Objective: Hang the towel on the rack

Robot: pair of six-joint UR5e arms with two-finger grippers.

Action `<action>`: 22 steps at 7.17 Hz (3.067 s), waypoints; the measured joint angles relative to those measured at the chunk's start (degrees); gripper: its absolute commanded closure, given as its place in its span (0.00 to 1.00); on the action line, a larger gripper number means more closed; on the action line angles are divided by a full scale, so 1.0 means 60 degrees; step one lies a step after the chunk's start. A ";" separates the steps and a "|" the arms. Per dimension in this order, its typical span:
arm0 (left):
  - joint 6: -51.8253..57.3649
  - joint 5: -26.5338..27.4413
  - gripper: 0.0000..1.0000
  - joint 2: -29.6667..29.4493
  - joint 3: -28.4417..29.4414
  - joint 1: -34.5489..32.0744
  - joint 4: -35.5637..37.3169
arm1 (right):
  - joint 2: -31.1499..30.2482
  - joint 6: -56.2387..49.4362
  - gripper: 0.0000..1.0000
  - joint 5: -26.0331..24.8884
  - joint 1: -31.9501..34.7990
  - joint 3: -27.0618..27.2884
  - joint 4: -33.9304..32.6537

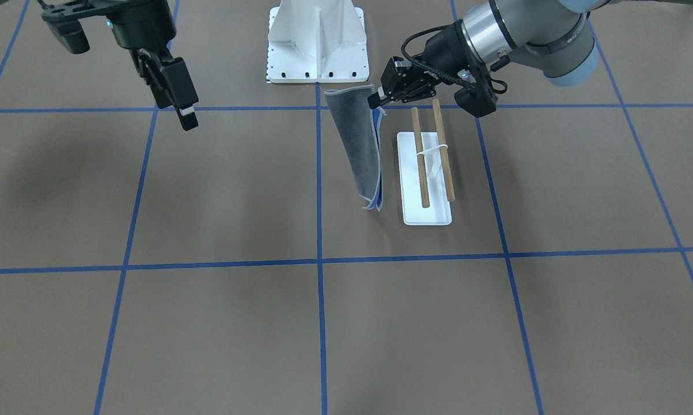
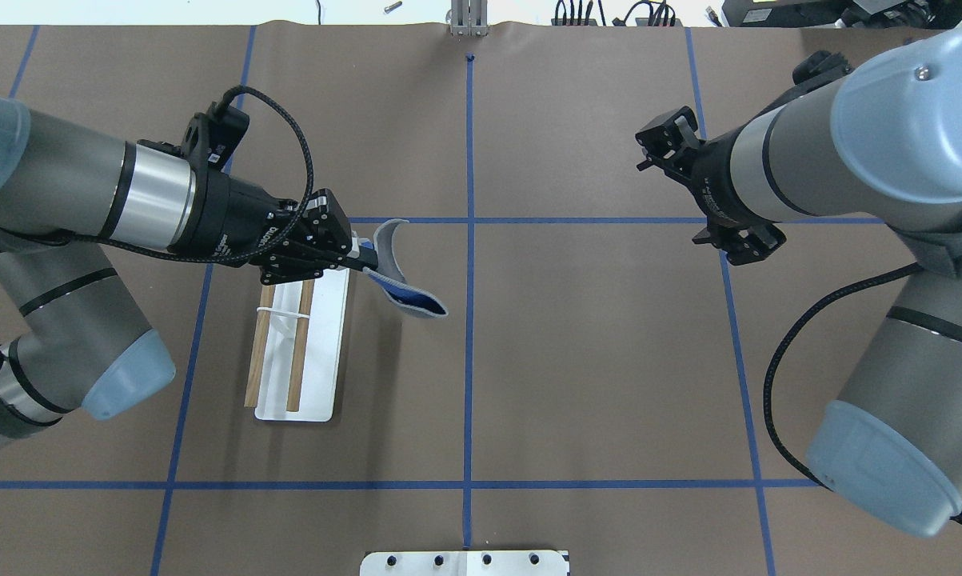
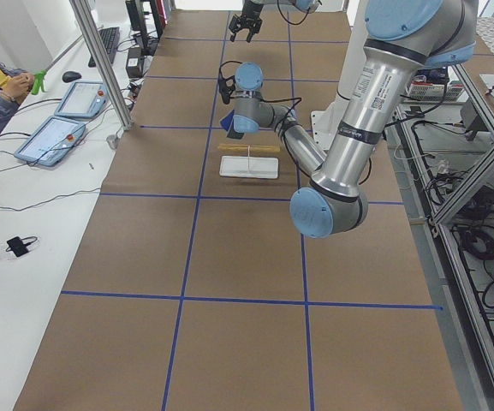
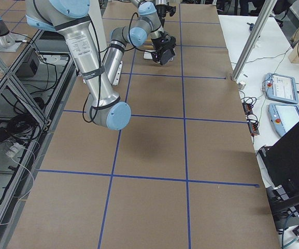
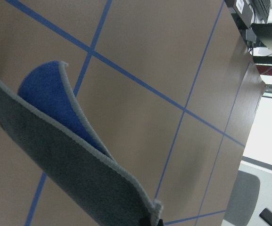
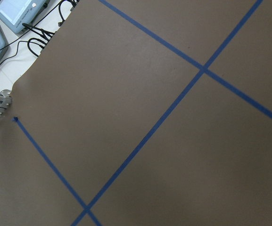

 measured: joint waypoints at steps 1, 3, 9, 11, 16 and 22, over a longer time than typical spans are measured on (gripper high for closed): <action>0.0718 -0.0485 1.00 0.0238 0.0012 -0.0041 -0.0197 | -0.0448 -0.1404 0.00 0.0005 0.0148 -0.0009 0.0009; 0.1519 -0.0814 1.00 0.0686 0.0004 -0.0245 -0.0367 | -0.1348 -0.4624 0.00 0.0190 0.0518 -0.0068 0.0006; 0.2242 -0.2126 1.00 0.1455 0.0331 -0.1697 -0.0476 | -0.2771 -1.0440 0.00 0.2734 0.3216 -0.0608 0.0015; 0.3002 -0.2825 1.00 0.1471 0.1014 -0.2275 -0.0475 | -0.2744 -1.0507 0.00 0.2775 0.3313 -0.0647 0.0020; 0.3349 -0.2986 1.00 0.1514 0.2054 -0.2365 -0.0476 | -0.2722 -1.0568 0.00 0.2824 0.3477 -0.0653 0.0006; 0.3293 -0.2862 0.01 0.1901 0.2279 -0.2376 -0.0514 | -0.2710 -1.0632 0.00 0.2886 0.3578 -0.0653 0.0006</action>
